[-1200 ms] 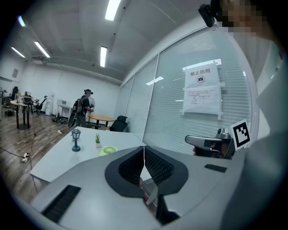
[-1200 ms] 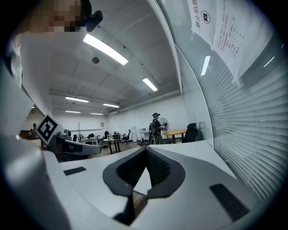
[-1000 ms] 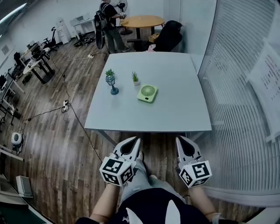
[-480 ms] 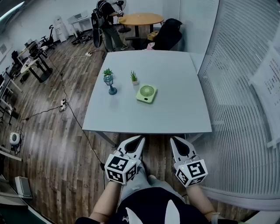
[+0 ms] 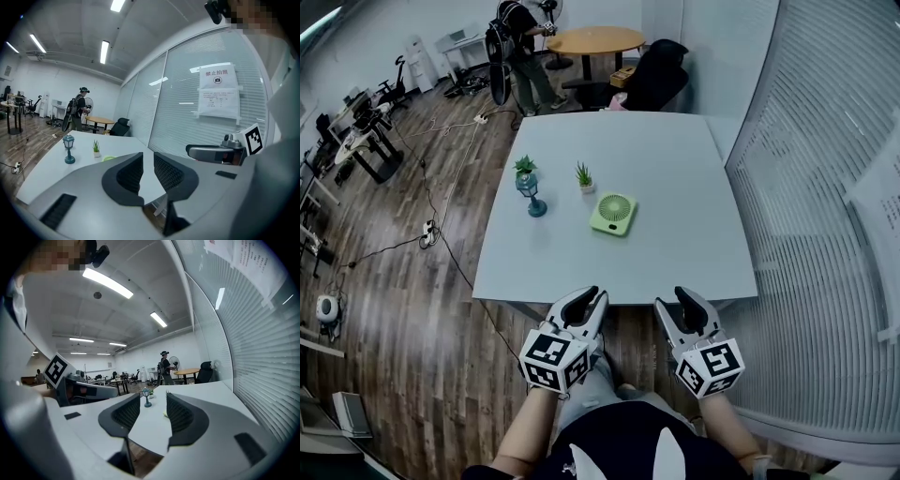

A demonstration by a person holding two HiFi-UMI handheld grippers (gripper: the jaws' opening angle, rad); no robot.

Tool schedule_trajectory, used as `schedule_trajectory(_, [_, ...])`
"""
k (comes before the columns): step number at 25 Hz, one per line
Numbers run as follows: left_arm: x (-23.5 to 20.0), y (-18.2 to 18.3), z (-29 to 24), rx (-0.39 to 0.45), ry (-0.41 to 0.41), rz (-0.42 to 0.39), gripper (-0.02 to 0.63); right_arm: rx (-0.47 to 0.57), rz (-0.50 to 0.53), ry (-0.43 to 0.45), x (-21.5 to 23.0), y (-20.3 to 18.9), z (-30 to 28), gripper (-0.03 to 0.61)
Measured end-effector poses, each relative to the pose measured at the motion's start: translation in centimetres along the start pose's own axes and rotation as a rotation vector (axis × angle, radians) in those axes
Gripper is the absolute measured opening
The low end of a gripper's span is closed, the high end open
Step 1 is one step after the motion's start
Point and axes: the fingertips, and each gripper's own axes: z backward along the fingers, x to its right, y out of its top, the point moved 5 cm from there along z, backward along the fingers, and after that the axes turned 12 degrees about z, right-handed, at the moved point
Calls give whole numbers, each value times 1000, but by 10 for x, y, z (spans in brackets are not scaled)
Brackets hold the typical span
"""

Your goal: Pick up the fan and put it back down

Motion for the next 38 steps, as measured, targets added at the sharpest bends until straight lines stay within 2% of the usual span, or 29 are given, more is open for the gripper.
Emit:
schedule_trajectory(3, [-15,7,-9,-13,-11,0,134,-17,-3,-14,4,1,-14,187])
schedule_trajectory(10, [-52,20,-41,-49,-13,-16,261,-62,-20,-16,16,-2,-58,243])
schedule_trajectory(13, [-66,28,-51,-67,-17,-25,269,-78,-27,-10,19,0,-77,268])
schedule_trajectory(25, [-119,56,-88,-117,-31,-51,270,-96,-62,-36,34,4,-139,272])
schedule_trajectory(38, [-175,79,-123,-164,-92,-65,270,-117,-128,-130,47,-7,-187,268])
